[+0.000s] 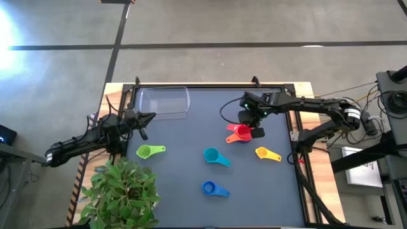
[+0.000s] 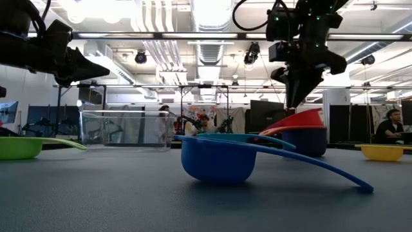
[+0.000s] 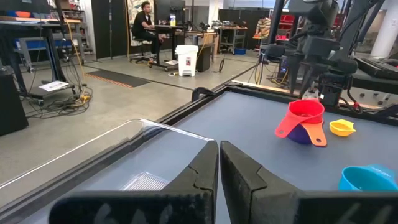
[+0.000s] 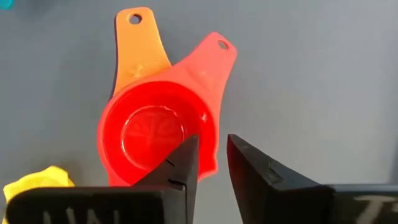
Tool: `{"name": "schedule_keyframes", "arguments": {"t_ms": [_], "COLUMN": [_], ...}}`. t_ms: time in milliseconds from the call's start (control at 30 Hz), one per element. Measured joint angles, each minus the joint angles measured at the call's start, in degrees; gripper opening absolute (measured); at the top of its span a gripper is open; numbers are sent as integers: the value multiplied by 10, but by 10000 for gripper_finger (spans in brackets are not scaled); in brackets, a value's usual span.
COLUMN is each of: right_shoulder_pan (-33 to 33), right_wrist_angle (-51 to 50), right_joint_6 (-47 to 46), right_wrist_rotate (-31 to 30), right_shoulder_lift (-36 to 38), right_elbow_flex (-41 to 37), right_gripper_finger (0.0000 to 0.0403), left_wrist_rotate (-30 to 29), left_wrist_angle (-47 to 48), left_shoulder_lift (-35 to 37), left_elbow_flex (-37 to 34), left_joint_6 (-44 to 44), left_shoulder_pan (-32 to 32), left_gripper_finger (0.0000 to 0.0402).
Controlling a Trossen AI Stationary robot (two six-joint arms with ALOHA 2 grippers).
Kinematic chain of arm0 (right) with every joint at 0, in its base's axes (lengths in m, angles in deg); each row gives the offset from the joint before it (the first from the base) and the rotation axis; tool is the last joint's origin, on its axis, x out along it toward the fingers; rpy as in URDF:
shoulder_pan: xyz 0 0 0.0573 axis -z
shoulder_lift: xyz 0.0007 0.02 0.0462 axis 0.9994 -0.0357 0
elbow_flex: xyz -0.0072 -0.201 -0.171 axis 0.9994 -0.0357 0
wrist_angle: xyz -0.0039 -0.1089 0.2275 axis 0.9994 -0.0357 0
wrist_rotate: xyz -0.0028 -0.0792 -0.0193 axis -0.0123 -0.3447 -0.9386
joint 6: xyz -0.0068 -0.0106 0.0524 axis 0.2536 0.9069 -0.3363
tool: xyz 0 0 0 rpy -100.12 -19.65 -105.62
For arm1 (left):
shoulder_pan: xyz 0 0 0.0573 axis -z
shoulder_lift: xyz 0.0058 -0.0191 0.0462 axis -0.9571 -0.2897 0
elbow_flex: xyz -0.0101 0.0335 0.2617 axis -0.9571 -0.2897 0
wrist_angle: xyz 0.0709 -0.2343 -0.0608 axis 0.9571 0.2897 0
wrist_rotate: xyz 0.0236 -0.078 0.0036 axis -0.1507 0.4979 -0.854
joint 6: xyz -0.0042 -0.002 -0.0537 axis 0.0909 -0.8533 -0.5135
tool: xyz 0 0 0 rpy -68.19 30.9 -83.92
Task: Nest measuring cups in basket
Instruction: Stack the red measuring cup on top of the orange measuring cup
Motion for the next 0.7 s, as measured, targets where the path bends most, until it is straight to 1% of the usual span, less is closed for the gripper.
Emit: {"name": "schedule_keyframes", "arguments": {"t_ms": [133,200,300,367,433,500,600,700], "right_shoulder_pan": [0,-1,-9,-21,-42,-70,-111,-138], "right_wrist_angle": [-12,-29,-32,-9,43,132,302,426], "right_joint_6": [-30,-68,-128,-168,-210,-242,-282,-307], "right_wrist_rotate": [0,1,9,21,24,15,-43,-113], "right_shoulder_lift": [8,13,30,49,74,107,167,219], "right_elbow_flex": [22,35,38,23,-9,-62,-161,-258], "right_gripper_finger": [103,110,113,110,104,98,87,75], "left_wrist_rotate": [0,0,0,0,0,0,0,0], "left_wrist_angle": [0,0,0,0,0,0,0,0], "left_shoulder_lift": [0,0,0,0,0,0,0,0], "left_elbow_flex": [0,0,0,0,0,0,0,0], "left_joint_6": [0,0,0,0,0,0,0,0], "left_shoulder_pan": [0,0,0,0,0,0,0,0], "left_gripper_finger": [0,0,0,0,0,0,0,0]}}
